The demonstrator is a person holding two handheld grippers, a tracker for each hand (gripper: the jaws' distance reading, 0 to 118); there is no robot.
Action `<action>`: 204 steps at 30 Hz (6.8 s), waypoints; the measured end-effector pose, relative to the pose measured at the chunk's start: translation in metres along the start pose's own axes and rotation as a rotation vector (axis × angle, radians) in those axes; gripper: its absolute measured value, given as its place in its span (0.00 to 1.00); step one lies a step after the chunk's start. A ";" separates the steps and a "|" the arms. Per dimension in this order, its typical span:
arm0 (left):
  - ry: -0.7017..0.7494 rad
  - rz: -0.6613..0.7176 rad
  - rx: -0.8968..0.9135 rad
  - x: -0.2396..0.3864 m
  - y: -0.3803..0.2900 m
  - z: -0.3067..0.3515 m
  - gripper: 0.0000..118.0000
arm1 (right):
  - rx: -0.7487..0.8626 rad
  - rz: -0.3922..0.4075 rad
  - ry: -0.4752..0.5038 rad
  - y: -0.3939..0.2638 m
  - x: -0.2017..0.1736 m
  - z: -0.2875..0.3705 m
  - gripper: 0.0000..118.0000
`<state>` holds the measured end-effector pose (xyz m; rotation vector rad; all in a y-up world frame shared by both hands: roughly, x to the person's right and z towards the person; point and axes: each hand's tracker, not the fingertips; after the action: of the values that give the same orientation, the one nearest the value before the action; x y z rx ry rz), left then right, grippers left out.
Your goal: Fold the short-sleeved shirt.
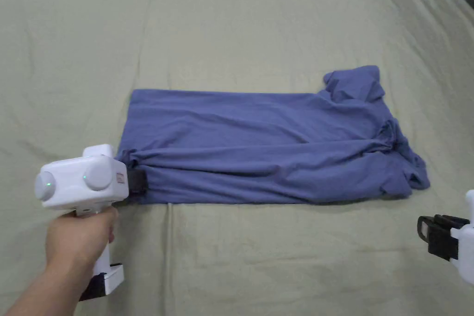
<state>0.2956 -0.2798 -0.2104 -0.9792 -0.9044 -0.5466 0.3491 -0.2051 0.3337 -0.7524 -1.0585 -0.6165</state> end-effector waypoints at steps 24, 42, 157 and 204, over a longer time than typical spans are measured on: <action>-0.188 0.104 0.031 -0.021 0.000 0.045 0.03 | -0.107 -0.007 0.065 0.084 0.039 -0.131 0.12; -0.253 0.058 -0.059 -0.042 -0.097 0.098 0.03 | -0.250 -0.017 0.101 0.020 0.041 -0.046 0.11; -0.155 -0.188 -0.029 -0.038 -0.045 0.035 0.00 | -0.337 0.154 0.050 0.037 0.053 -0.082 0.02; -0.910 0.341 -0.082 -0.115 -0.048 -0.022 1.00 | -0.055 0.099 0.476 0.035 -0.046 0.023 0.02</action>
<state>0.2070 -0.3212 -0.2907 -1.4542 -1.4741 0.1966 0.3466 -0.1617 0.2889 -0.6580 -0.5659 -0.6989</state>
